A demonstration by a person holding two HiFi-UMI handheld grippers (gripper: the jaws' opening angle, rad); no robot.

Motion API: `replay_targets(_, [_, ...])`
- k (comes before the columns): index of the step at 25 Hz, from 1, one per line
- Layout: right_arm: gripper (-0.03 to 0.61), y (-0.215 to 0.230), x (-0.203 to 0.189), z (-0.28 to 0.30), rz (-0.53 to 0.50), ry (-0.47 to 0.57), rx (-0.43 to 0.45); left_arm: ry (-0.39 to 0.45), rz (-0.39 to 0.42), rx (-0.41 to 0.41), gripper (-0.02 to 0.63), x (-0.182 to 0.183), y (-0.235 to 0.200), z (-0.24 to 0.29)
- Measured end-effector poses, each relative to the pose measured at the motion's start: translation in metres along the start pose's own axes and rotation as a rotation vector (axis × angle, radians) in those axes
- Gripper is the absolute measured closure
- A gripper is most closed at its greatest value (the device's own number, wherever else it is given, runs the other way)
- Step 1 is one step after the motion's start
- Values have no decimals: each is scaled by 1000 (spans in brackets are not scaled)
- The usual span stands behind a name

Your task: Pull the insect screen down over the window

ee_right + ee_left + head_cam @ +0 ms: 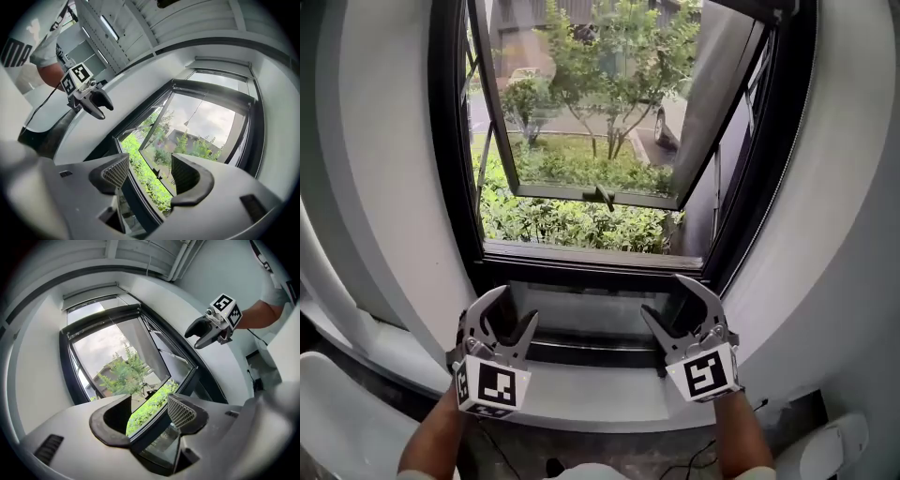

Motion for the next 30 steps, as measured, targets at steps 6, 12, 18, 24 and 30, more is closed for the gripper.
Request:
replay_targets(6, [293,47,48,42,-165,-41,-100,50,114,-23,316,18,-69,31])
replay_targets(12, [284,112,82,64,-285,-87,-209,47,230,5,264,38,-125,52])
replay_targets(18, [279,196,111,78,-377,-93,-303,39,345,65,229,90,-175,79])
replay_targets(24, [279,261,138,92,-474,-81,-352,21,397,141,210,143,-220,113])
replay_targets(30, [276,327,164,103,-540,-69,-410,-27,508,247,187,185,-275,142])
Point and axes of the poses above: the fingertips, and each gripper's own axes: z forward along the fingers, y to its right, x out of its top, the point moved 5 cm from there along -z, backward along the fingers, and after that the axes turned 2 degrees about -y, right-handed, at the moved point
